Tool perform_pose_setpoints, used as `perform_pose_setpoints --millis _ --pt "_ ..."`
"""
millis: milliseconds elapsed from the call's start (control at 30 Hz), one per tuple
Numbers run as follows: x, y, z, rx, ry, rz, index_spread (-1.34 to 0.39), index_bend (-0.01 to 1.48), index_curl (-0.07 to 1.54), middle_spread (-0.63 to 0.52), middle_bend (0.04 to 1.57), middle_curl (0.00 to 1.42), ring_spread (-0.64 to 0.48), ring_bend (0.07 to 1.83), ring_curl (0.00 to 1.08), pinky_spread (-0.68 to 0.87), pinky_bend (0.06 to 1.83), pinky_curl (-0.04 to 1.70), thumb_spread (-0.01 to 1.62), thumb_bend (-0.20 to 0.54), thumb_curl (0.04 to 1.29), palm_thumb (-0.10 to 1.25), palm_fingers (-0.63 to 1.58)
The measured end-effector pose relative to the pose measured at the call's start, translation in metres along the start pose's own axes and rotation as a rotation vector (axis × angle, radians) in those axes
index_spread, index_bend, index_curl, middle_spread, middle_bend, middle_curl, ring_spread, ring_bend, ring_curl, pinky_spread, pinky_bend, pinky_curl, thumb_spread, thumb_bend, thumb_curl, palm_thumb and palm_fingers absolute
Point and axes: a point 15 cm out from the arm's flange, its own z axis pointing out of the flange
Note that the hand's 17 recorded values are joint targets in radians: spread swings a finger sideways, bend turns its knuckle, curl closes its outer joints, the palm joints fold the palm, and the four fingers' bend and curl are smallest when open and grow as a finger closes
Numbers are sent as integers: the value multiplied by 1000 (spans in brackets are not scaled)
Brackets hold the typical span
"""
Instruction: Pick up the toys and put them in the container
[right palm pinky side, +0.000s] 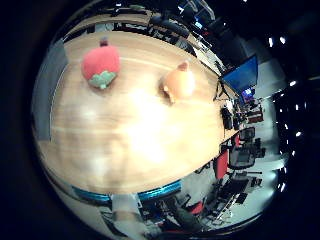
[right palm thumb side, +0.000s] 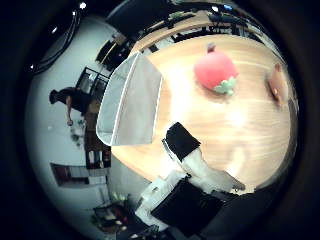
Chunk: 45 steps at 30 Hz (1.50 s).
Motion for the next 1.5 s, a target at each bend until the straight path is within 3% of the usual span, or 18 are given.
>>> perform_pose_setpoints --millis 1000,1500 --pt "8 1 5 -19 5 23 -440 169 310 -42 193 339 54 262 248 364 241 299 1119 -22 278 363 311" --pt "80 -24 20 23 64 178 -446 166 302 -56 196 342 41 273 250 351 256 299 1117 -21 281 368 322"
